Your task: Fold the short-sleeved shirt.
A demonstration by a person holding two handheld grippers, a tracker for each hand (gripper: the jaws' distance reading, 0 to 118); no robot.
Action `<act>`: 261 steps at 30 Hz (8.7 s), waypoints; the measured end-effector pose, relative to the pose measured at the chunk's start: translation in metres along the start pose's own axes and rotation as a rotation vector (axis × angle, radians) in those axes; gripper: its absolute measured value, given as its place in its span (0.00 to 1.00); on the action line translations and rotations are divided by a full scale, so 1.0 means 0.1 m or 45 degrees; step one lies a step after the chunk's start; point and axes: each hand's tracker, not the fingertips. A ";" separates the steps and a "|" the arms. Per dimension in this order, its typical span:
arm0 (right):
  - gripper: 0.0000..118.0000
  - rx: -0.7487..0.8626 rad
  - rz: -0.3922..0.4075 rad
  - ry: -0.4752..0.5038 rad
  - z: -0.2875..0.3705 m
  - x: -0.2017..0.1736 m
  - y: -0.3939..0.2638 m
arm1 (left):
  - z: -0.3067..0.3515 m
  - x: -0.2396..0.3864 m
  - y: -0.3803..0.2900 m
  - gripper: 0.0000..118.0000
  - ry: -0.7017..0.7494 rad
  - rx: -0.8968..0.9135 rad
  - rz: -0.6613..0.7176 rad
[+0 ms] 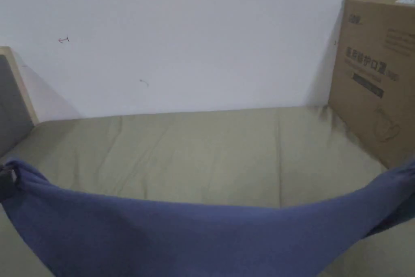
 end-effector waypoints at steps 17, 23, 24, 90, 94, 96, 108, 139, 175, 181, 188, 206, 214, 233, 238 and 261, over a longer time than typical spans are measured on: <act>0.02 0.484 -0.009 -0.146 -1.12 0.10 2.38 | -0.80 0.35 2.07 0.01 0.150 0.337 0.103; 0.02 0.364 0.058 -0.049 -1.32 0.20 1.85 | -0.96 0.52 1.55 0.01 0.109 0.247 0.001; 0.03 0.317 0.065 -0.041 -1.35 0.20 1.64 | -1.02 0.52 1.36 0.01 0.092 0.206 -0.001; 0.00 -0.085 0.166 0.286 1.34 -1.04 -1.58 | 0.19 -0.01 -2.97 0.19 0.146 -0.550 0.044; 0.00 -0.134 0.172 0.359 0.89 -1.10 -1.40 | 0.32 0.12 -2.94 0.02 0.033 -0.535 0.016; 0.00 -0.172 0.169 0.428 0.48 -1.13 -1.33 | 0.40 0.17 -2.91 0.02 0.026 -0.493 0.016; 1.00 -0.482 0.353 0.415 -3.25 -1.28 -0.90 | 0.41 0.26 -2.69 0.02 -0.024 -0.454 0.057; 0.00 0.216 0.032 0.151 1.79 0.11 0.34 | 1.96 0.48 -0.37 0.02 -0.292 0.202 -0.060; 0.00 0.596 0.160 -0.046 -1.92 -0.36 3.21 | -1.23 1.20 2.61 0.02 0.190 0.444 -0.207; 0.00 0.568 0.099 -0.068 -2.64 -0.28 3.04 | -1.85 1.38 2.36 0.02 0.212 0.432 -0.302; 0.00 0.466 0.159 -0.029 -3.08 -0.18 2.15 | -2.34 1.44 1.62 0.02 0.126 0.319 -0.320; 0.00 0.113 0.127 0.195 -0.49 -0.22 -0.59 | -0.19 0.77 -0.99 0.02 -0.038 -0.040 -0.136; 0.00 -0.086 0.184 0.233 0.79 -0.24 -1.76 | 0.90 0.52 -2.18 0.02 -0.082 -0.239 -0.147; 0.91 -0.136 -0.261 0.084 1.88 -0.07 -2.83 | 2.34 0.63 -2.65 0.90 -0.129 -0.167 -0.035; 0.31 -0.054 -0.177 0.078 2.31 -0.31 -2.85 | 2.70 0.60 -2.76 0.00 -0.052 -0.073 -0.046; 0.00 -0.173 -0.122 0.114 1.85 -0.58 -2.50 | 1.22 0.63 -3.15 0.04 -0.092 -0.455 -0.166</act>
